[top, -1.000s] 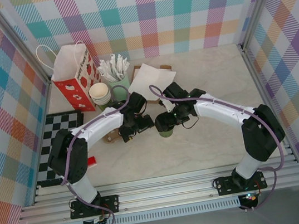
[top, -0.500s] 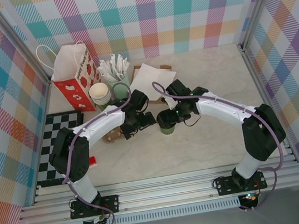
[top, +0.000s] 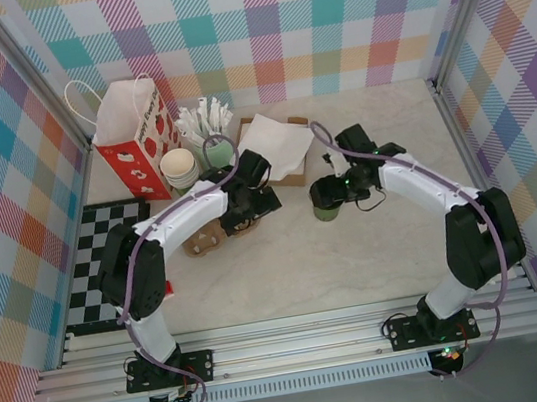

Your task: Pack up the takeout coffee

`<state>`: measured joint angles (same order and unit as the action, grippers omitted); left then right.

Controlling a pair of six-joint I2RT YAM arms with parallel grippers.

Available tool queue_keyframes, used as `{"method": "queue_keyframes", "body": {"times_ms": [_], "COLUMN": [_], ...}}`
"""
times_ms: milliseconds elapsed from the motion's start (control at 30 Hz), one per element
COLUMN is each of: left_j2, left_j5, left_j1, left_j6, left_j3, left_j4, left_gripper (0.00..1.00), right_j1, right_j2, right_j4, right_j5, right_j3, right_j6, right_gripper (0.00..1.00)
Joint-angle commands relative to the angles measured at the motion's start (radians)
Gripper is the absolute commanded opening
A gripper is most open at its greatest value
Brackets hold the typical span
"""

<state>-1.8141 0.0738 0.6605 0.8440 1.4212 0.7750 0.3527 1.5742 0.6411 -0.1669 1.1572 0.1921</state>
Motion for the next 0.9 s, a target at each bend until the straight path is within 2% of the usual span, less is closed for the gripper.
{"method": "queue_keyframes", "body": {"times_ms": [0,233,467,633,867], "left_j2": [0.089,0.265,0.437,0.561,0.604], "left_j5": [0.071,0.207,0.308,0.314,0.232], "left_j1": [0.008,0.000,-0.034,-0.062,-0.110], "left_j6": [-0.047,-0.064,-0.059,-0.076,-0.121], "left_j3": [-0.015,-0.127,-0.256,-0.361,-0.366], "left_j4": [-0.022,-0.070,-0.107,-0.179,-0.141], "left_gripper": [1.00,1.00,1.00,1.00,1.00], "right_j1": [-0.083,-0.237,-0.267,-0.268,-0.267], "right_j2": [0.021,0.174,0.410,0.531,0.631], "right_j4": [0.016,0.025,0.086,0.158,0.296], "right_j5": [-0.009,-0.010,0.006,0.020,0.032], "right_j3": [0.040,0.238,0.526,0.682,0.838], "right_j6": [-0.042,-0.085,-0.084,-0.056,-0.004], "right_gripper": [0.80,0.80,0.80,0.81,0.84]}}
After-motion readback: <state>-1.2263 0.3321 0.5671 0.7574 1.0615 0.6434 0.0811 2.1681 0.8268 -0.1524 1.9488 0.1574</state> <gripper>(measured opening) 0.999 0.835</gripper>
